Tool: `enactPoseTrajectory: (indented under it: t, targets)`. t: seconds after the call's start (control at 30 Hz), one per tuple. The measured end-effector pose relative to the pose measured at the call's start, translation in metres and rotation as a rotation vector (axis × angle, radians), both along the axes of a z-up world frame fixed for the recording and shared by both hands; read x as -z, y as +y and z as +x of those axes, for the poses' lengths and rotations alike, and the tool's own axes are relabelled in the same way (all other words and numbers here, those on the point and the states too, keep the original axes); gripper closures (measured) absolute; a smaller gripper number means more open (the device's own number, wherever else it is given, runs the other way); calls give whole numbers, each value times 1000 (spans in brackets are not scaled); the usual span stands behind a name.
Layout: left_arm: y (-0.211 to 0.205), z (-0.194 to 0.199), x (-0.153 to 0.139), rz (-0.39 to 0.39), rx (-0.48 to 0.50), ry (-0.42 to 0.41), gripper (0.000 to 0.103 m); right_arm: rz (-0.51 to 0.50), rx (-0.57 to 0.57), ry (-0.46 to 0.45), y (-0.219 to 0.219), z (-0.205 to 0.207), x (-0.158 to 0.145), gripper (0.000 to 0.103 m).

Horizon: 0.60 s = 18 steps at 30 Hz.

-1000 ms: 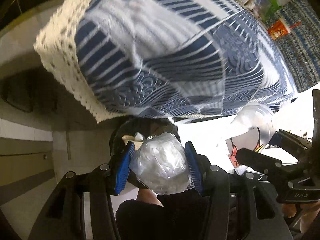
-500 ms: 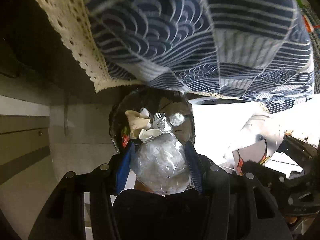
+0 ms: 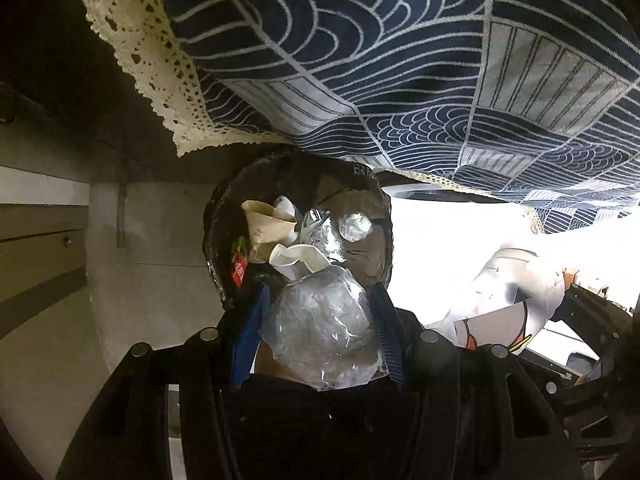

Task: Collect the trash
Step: 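Lower the held bag and cup into the black bin and open both tools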

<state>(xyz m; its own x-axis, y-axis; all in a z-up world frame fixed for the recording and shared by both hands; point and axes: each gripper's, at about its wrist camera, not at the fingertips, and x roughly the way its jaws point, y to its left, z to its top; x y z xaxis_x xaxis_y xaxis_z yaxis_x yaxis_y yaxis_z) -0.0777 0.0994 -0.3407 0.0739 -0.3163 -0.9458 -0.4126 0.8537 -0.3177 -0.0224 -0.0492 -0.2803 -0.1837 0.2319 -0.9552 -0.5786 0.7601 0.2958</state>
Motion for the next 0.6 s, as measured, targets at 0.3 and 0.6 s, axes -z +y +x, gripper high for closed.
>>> enactPoseTrajectory:
  t: [0.3, 0.6]
  targets:
    - [7, 8, -5, -16, -42, -5, 26, 40, 14, 6, -1, 4, -9, 24]
    - [12, 8, -12, -7, -66, -16, 25, 44, 68, -23, -8, 10, -21, 20]
